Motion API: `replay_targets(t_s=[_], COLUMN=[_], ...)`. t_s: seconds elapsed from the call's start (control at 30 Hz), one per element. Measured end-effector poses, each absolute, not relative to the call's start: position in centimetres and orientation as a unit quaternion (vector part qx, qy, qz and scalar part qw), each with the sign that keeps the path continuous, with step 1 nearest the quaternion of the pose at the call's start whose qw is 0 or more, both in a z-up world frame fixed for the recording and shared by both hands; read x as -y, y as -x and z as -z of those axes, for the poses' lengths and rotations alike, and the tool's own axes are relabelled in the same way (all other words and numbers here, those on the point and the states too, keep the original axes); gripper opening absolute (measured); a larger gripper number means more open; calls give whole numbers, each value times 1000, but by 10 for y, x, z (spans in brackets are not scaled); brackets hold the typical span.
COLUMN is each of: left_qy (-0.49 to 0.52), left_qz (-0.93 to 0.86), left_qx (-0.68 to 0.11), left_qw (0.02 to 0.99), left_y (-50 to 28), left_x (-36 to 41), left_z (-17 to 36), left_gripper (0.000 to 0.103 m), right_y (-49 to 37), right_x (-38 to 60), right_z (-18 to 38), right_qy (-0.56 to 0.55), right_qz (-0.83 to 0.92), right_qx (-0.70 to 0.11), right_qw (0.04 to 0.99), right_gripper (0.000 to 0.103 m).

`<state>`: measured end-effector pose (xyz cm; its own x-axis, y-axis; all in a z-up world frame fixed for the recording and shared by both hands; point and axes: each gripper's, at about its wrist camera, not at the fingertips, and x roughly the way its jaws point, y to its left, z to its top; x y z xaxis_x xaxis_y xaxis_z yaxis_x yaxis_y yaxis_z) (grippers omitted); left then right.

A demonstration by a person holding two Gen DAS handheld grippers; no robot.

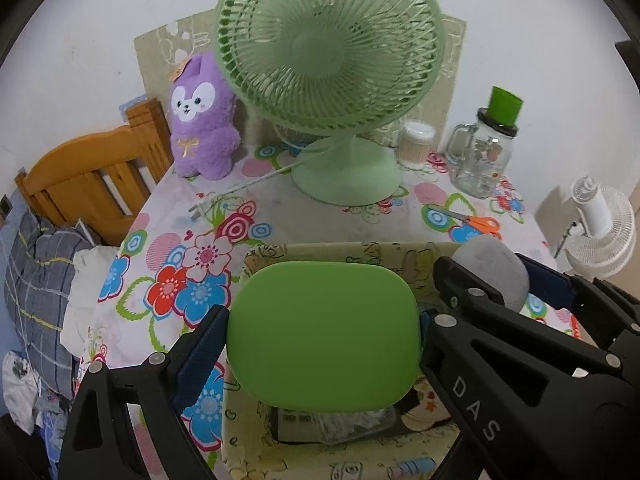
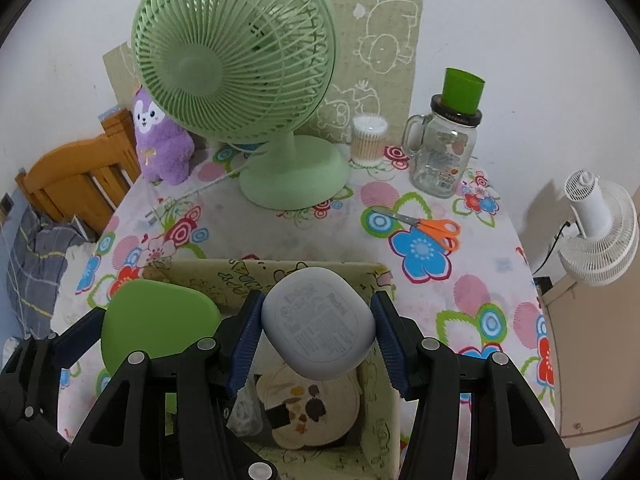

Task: Organize rigid objects
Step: 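Release the white case into the box with the right tool while the left tool lowers the lid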

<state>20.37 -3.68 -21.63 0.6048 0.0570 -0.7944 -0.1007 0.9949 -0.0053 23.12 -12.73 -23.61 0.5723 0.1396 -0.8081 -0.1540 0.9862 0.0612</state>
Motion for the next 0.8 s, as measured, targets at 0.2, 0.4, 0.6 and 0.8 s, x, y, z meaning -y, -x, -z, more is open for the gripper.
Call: replay_targets(t_s=[0.2,0.4,0.6,0.8], left_qy=[28,17,14,15], left_qz=[-53,-55,-55,-48], left_qx=[-454,-455,-455,-456], left_qw=[889,889,889,889], left_y=[-212,-215,-219,-221], left_x=[31,29,29,31], left_z=[228,235,235,234], left_gripper=[95,95,95,95], right_y=[-241,-247,-250,-248], right_x=[121,117,117,123], right_z=[251,259,260,256], right_qy=[8,1,1,4], right_qz=[-91,-96,-95,-72], right_qx=[-465,-471,-470,-469], right_qw=[880,877,878,880], right_gripper=[58,58,60,71])
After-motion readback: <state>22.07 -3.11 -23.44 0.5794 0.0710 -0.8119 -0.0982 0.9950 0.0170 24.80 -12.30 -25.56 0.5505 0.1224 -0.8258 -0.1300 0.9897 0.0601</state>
